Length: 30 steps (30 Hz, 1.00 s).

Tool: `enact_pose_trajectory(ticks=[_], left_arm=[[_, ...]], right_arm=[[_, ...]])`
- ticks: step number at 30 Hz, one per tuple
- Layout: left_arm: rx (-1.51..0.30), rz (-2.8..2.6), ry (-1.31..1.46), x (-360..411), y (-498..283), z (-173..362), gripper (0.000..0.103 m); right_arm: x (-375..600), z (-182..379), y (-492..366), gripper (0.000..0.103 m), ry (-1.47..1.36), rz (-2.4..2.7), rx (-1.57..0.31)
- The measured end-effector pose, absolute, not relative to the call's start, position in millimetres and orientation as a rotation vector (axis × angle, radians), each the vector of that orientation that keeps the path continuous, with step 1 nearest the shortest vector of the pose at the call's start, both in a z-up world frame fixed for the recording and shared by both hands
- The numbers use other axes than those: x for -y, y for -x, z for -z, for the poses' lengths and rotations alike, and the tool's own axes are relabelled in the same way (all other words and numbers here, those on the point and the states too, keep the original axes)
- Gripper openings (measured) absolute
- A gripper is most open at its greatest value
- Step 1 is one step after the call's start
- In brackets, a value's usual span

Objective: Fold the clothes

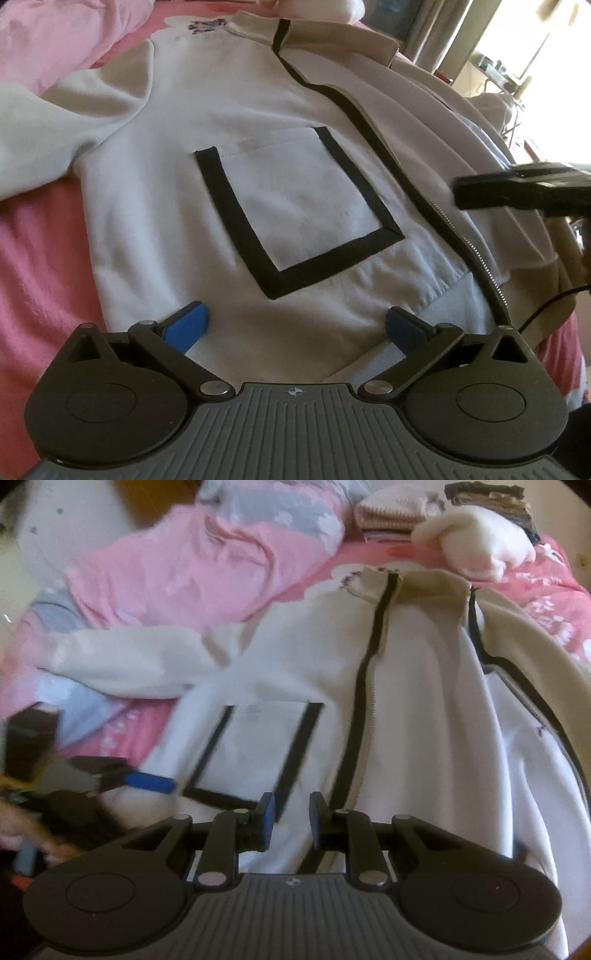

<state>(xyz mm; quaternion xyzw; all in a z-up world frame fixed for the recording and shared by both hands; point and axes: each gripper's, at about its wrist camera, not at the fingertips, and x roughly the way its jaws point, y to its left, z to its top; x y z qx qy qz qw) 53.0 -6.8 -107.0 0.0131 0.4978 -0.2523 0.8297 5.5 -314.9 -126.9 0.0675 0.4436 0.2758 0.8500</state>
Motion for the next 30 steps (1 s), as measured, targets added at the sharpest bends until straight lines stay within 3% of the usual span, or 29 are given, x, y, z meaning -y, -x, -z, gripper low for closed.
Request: enact_pose_trajectory(ticks=[8,19,25,30], left_arm=[[-1.027,0.58,-0.083,4,-48,107,0.103],[-1.008,0.573,-0.065,-10,-23,82,0.101],[-1.014,0.575,-0.141,-17,-13,99,0.1],[-0.996,0.589,-0.16,-23,-10,87,0.1]], right_arm=[[306,162,24,0.021,-0.04,-0.532,-1.021],[300,118,59,0.022,-0.02,-0.546,-0.927],[285,164,75,0.021,-0.015,-0.559,-1.004],[292,148,73,0.022,-0.082,-0.541,-0.994]])
